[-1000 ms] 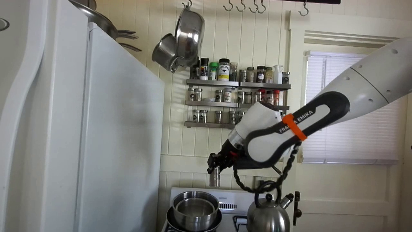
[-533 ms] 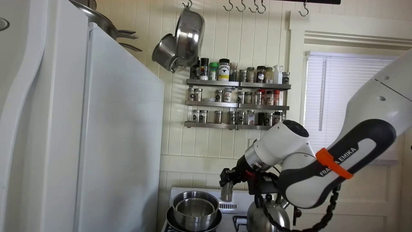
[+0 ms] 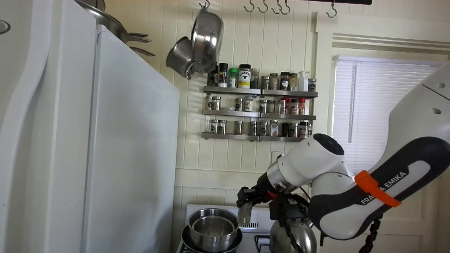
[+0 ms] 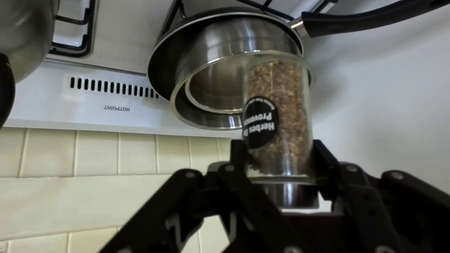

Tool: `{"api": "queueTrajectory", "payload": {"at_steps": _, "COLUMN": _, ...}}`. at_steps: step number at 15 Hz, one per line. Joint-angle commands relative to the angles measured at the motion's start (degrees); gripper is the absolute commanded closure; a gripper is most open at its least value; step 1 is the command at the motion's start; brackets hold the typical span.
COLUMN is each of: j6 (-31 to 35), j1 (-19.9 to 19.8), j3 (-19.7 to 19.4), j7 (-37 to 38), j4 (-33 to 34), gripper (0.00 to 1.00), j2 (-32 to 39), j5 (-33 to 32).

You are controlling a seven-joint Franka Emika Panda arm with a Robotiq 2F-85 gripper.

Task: Remove one glass jar from the bottom shelf and put it on the stovetop.

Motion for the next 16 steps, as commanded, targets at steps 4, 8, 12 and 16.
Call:
{"api": "queueTrajectory", "payload": {"at_steps": 4, "j6": 1.53, "j1": -5.16, "j3": 3.74, "j7": 1.59, "j4": -0.01, "gripper": 0.77, "j2": 0.92, "j5": -1.02}}
{"api": "queueTrajectory", "payload": {"at_steps": 8, "j6": 3.80, "j1": -9.82, "j3": 8.47, "j7": 3.32, "j4": -0.07, "gripper": 0.77, "j2": 3.90, "j5": -1.51}}
{"api": "queueTrajectory", "payload": {"at_steps": 12, "j6": 5.95, "j1": -18.69, "j3": 17.04, "j7": 5.96, "j4": -0.08, "gripper": 0.77, "j2": 4.57, "j5": -1.94}}
{"api": "queueTrajectory", "payload": {"at_steps": 16, "j6": 6.84, "j1": -28.38, "j3": 27.31, "j7": 8.73, "j4": -0.07, "gripper": 0.77, "j2": 4.79, "j5": -2.57}}
